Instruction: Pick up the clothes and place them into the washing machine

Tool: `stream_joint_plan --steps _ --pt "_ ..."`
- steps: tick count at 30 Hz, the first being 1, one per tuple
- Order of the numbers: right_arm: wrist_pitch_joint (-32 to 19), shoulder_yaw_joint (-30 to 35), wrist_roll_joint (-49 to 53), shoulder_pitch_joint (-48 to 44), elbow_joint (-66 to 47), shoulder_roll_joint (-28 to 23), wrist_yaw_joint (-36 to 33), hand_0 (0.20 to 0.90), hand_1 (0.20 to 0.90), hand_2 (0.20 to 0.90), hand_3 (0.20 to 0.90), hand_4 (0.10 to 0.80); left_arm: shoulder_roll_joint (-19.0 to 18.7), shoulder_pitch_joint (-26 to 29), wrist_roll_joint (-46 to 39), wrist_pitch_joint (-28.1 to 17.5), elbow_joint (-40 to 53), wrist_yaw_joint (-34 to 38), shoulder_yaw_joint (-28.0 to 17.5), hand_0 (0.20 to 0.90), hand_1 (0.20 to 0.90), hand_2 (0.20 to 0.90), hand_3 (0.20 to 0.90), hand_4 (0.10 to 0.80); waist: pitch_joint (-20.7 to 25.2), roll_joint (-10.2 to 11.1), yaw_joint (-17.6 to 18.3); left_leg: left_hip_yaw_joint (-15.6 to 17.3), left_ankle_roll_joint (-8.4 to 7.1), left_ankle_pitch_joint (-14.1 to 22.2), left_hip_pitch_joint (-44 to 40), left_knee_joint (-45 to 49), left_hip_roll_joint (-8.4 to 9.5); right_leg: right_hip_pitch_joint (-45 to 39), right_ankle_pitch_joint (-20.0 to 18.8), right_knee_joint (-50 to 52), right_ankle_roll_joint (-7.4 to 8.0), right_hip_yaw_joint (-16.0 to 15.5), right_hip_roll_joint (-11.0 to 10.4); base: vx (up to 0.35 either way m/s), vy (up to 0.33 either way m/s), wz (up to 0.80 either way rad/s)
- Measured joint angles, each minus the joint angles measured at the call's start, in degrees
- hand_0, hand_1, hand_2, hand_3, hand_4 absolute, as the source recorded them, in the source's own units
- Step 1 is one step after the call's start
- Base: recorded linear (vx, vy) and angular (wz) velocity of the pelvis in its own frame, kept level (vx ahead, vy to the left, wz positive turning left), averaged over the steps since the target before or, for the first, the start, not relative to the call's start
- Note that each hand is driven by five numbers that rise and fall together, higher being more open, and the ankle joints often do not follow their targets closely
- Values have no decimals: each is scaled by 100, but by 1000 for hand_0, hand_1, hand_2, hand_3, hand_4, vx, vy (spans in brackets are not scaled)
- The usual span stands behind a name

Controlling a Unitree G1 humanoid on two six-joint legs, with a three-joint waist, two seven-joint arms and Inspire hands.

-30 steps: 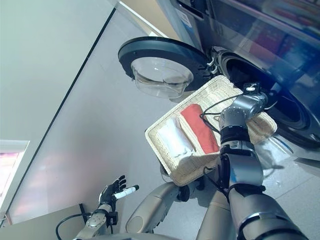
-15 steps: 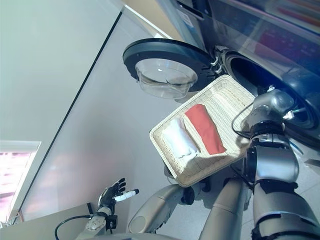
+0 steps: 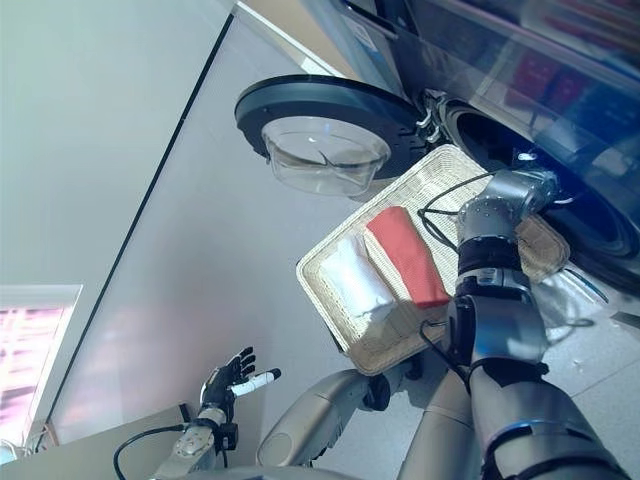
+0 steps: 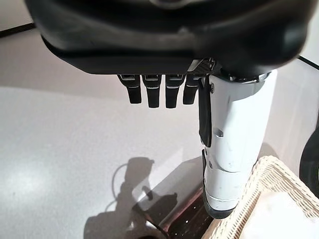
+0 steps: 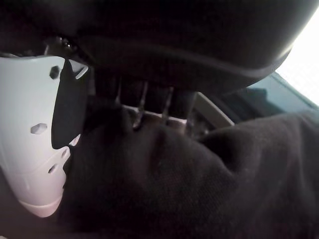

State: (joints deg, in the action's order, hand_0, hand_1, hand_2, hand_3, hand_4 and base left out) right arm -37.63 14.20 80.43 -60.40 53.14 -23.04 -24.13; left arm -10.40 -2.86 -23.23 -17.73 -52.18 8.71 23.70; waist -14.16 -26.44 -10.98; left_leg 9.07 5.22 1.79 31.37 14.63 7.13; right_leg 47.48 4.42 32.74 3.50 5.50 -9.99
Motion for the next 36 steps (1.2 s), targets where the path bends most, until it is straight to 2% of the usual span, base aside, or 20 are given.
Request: stream_joint_plan --steps 12,18,19,25,26,36 --pt "115 -50 -16 56 350 -63 295 900 900 900 900 800 -3 -9 3 7 -17 -129 3 900 900 900 900 800 1 -1 -67 -2 -57 -44 -33 23 -10 -22 36 34 13 13 12 -1 0 -1" --pt "279 -69 -468 70 816 -199 -58 900 900 900 900 800 -1 -14 7 11 -61 -124 6 900 900 900 900 800 8 -9 -80 -9 -58 -50 -43 24 -20 -50 21 19 31 -4 15 0 0 0" --pt "278 -65 -465 79 831 -188 -83 200 200 200 200 300 0 -14 7 19 -78 -123 6 900 900 900 900 800 9 -10 -71 -10 -58 -49 -44 23 -23 -56 11 14 22 -5 17 0 0 0" --pt "264 -63 -462 127 764 -148 -30 200 200 200 200 300 0 -14 8 1 -79 -124 4 900 900 900 900 800 15 -17 -80 -11 -59 -49 -92 6 -23 -96 17 8 24 -9 15 0 0 0" --pt "246 -40 -439 129 747 -125 43 900 900 900 900 800 1 -17 8 3 -82 -124 5 900 900 900 900 800 21 -24 -87 -11 -59 -49 -92 5 -23 -96 27 7 26 -9 14 0 0 0" --pt "-9 132 106 170 512 -32 301 900 900 900 900 800 1 -19 4 3 -90 -131 6 900 900 900 900 800 154 -178 -80 -12 -61 -48 -95 -23 -24 -89 35 4 14 -12 18 0 0 0"
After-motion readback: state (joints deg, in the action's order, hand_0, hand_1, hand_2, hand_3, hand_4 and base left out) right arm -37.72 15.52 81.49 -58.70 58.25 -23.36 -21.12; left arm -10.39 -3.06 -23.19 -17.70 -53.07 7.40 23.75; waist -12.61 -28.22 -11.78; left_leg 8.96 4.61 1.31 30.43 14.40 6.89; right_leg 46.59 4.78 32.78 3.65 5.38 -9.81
